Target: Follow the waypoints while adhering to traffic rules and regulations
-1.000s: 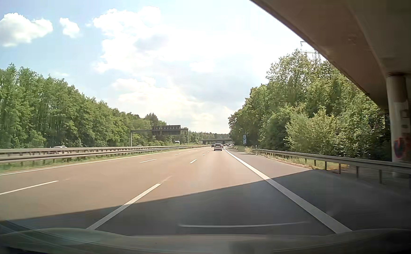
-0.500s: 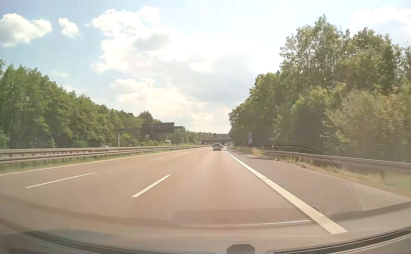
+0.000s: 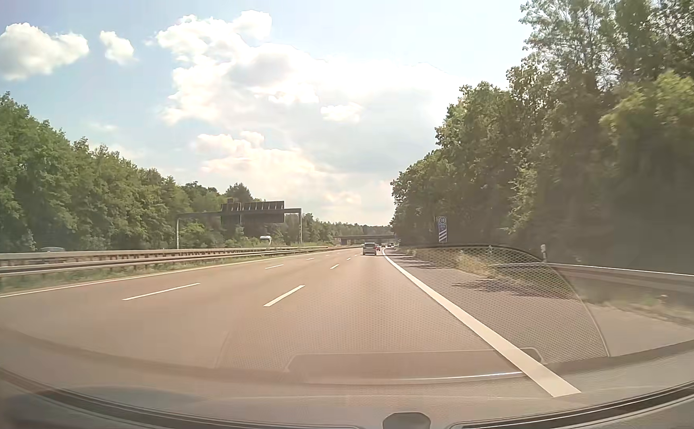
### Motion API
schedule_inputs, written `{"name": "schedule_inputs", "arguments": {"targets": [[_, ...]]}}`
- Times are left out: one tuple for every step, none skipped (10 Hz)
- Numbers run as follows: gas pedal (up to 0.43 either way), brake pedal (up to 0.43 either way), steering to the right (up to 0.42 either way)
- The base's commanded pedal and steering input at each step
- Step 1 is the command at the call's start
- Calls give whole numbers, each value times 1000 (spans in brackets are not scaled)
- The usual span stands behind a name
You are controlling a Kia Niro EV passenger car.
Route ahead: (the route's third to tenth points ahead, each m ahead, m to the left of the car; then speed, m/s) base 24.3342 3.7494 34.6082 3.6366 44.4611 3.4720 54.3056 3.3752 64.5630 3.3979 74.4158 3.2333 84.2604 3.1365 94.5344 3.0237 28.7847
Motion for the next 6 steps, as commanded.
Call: {"name": "schedule_inputs", "arguments": {"targets": [[110,30,-2],[110,30,-1],[110,30,0],[110,30,1],[110,30,1],[110,30,1]]}}
